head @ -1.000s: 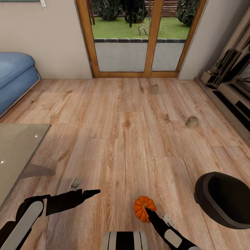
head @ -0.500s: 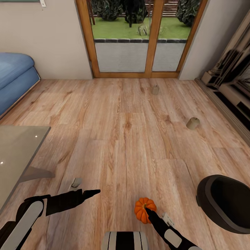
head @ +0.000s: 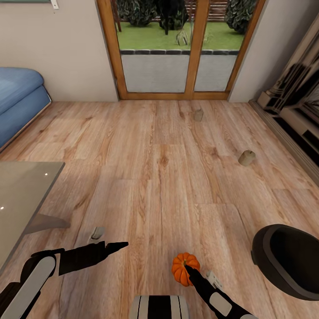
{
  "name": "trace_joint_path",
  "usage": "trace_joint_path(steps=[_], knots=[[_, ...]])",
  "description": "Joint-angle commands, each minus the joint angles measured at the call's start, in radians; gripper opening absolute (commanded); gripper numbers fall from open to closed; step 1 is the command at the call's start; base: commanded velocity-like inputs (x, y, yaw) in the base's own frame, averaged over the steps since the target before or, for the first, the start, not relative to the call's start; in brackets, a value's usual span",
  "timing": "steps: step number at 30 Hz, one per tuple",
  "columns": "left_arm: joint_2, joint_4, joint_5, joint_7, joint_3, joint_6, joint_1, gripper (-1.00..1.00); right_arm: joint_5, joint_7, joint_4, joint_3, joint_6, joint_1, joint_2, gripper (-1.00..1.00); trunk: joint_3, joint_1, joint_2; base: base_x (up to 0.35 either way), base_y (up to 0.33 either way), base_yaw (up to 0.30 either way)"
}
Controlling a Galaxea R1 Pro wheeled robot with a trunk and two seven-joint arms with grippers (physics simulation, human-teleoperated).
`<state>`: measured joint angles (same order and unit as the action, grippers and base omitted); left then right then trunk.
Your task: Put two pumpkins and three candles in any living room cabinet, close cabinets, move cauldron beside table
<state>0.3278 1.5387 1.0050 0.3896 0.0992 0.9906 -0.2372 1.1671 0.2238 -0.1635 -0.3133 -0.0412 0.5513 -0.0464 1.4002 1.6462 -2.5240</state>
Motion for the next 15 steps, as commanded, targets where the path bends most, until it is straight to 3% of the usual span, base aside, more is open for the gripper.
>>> trace_joint_path(steps=[1, 15], knots=[[0.000, 0.000, -0.005, 0.006, 0.000, 0.002, -0.001, 1.00, 0.011, 0.000, 0.006, 0.002, -0.005, 0.001, 0.000, 1.00, 0.001, 0.000, 0.000, 0.000, 0.000, 0.000], [0.000, 0.000, -0.005, 0.006, 0.000, 0.001, -0.001, 1.00, 0.011, 0.000, 0.006, 0.002, -0.005, 0.001, 0.000, 1.00, 0.001, 0.000, 0.000, 0.032, 0.013, 0.000]])
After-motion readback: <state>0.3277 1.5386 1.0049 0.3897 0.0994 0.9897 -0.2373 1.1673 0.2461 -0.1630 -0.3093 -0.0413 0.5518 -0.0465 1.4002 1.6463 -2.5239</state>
